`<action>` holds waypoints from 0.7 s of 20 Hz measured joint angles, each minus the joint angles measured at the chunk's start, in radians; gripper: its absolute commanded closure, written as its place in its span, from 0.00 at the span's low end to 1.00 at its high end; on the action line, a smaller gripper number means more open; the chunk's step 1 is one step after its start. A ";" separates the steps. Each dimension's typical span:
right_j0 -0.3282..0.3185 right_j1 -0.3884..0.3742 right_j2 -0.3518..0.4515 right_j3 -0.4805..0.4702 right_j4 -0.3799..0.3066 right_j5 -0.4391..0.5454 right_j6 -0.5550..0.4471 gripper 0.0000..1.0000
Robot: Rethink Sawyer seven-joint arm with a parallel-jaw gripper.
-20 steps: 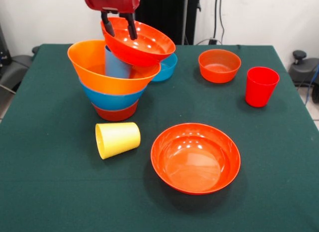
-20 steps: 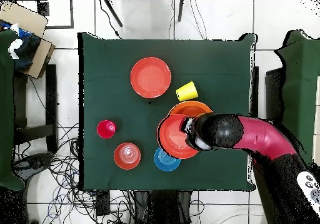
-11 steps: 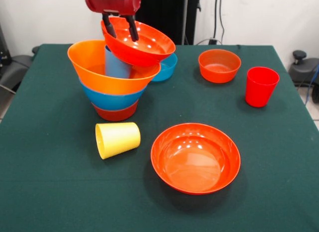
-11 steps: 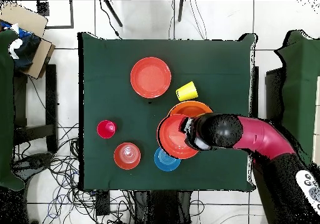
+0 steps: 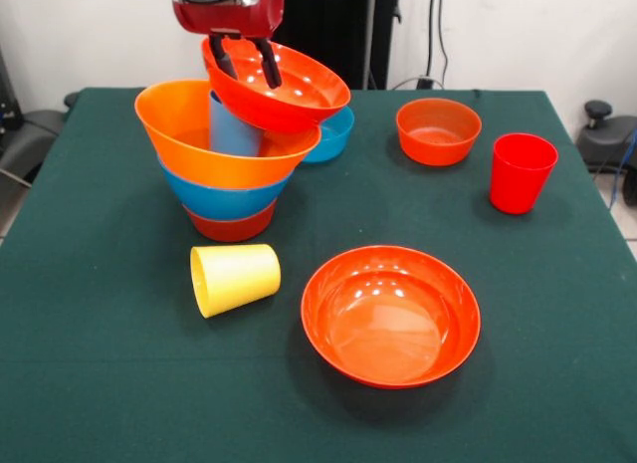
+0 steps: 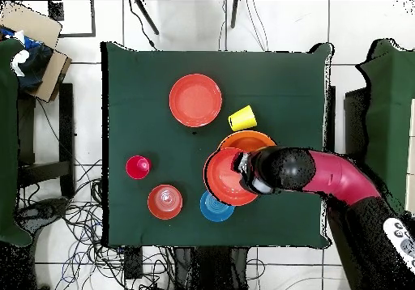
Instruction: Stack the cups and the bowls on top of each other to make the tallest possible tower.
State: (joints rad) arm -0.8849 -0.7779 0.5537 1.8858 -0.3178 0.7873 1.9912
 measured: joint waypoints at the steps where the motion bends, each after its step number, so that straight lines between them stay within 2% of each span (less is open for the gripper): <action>1: -0.005 0.004 0.004 0.000 0.000 0.000 0.000 0.00; 14: -0.018 0.036 0.014 0.000 -0.029 0.000 0.000 0.00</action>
State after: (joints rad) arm -0.9030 -0.7415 0.5679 1.8857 -0.3469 0.7871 1.9912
